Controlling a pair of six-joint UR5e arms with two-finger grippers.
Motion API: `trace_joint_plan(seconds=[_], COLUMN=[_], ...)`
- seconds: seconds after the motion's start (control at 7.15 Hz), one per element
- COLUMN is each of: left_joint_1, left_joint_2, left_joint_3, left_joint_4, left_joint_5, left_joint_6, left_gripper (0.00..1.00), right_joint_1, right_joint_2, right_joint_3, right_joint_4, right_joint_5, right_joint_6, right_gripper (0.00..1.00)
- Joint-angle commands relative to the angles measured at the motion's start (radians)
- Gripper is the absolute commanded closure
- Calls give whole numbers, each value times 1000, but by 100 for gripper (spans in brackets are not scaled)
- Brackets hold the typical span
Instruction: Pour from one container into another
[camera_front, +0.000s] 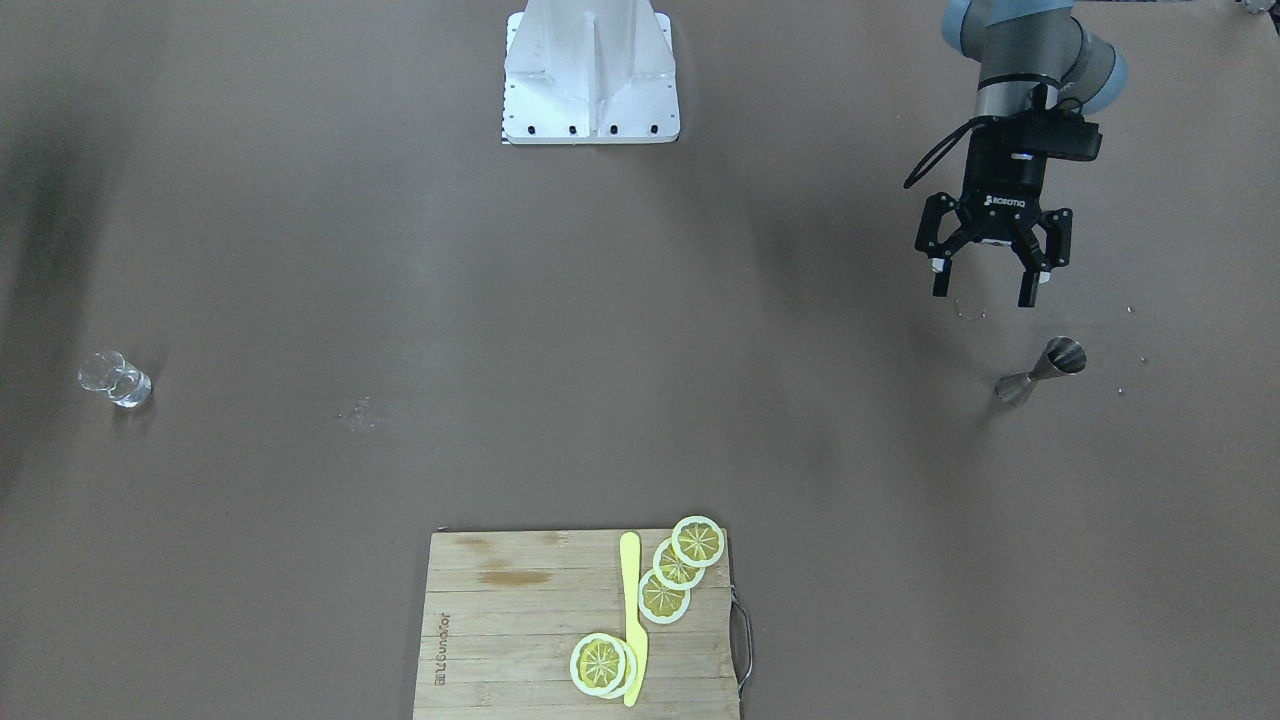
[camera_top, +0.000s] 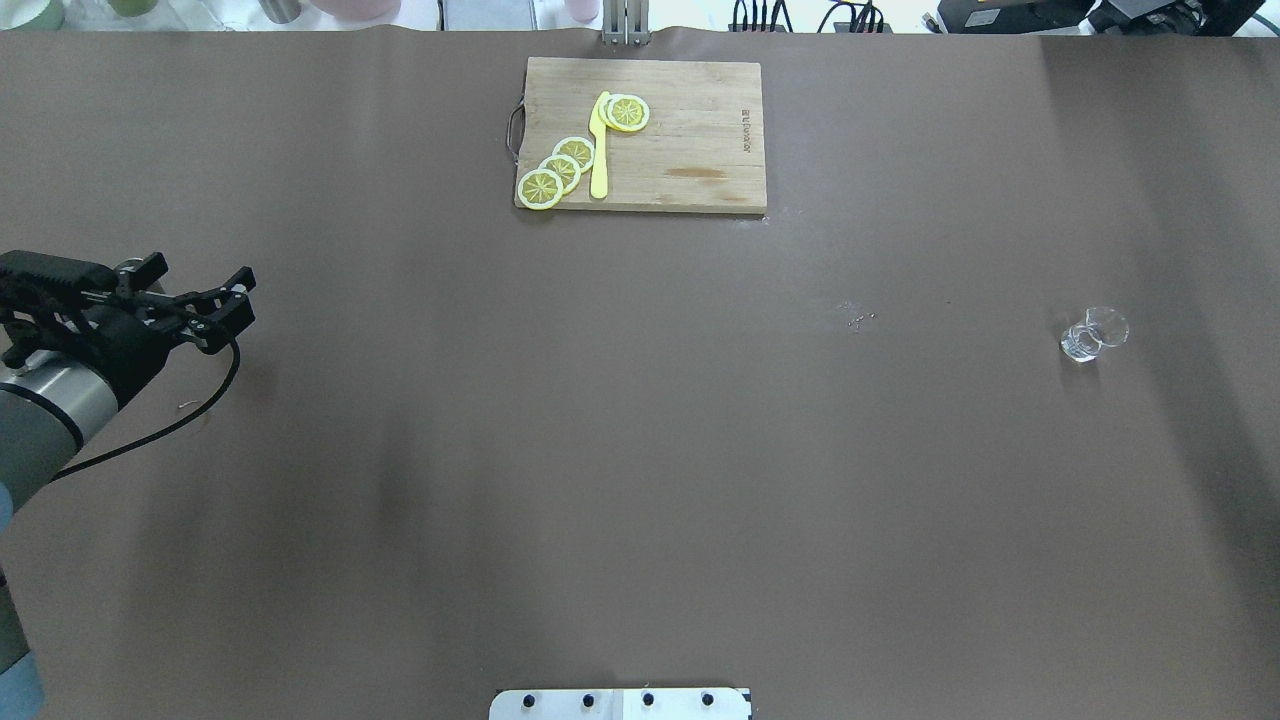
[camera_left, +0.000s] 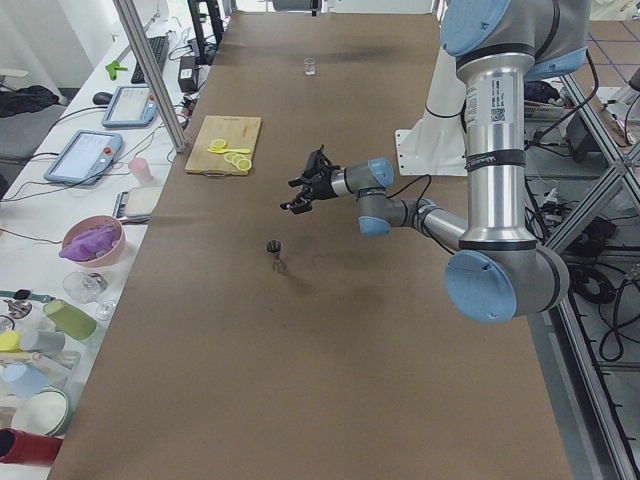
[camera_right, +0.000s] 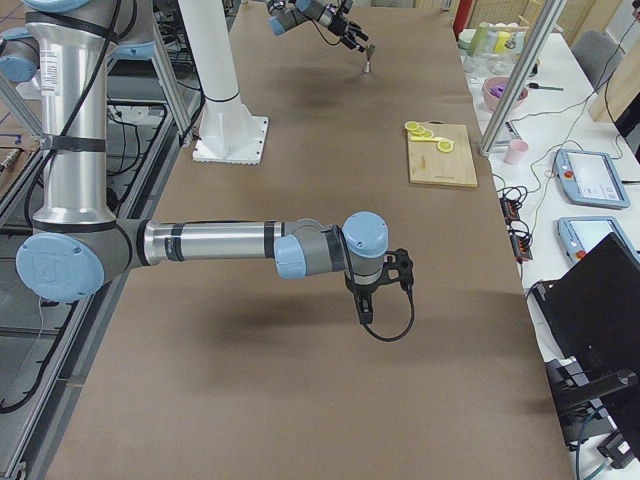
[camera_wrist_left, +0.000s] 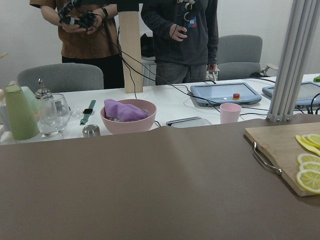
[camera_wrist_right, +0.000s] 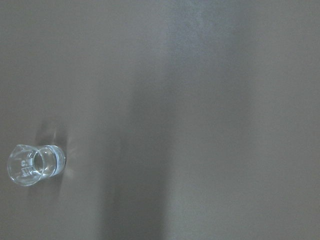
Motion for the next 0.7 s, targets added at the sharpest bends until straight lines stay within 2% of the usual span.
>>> trace_joint_plan(seconds=[0.0,0.28,0.56], left_joint_1=[-67,-165,-317], left_joint_2=[-107,-216,-342], left_joint_3=[-3,1,26], left_joint_4=[138,311,507], left_joint_5=[-172,-341,-565], left_joint_6=[0,9,134], left_gripper=[3,3,3], right_joint_1=[1,1,1], right_joint_2=[3,3,3], right_joint_3=[0,-3,1], right_joint_4=[0,0,0], right_joint_5=[-3,-6,-7], right_joint_6=[0,2,2], right_gripper=[0,0,0])
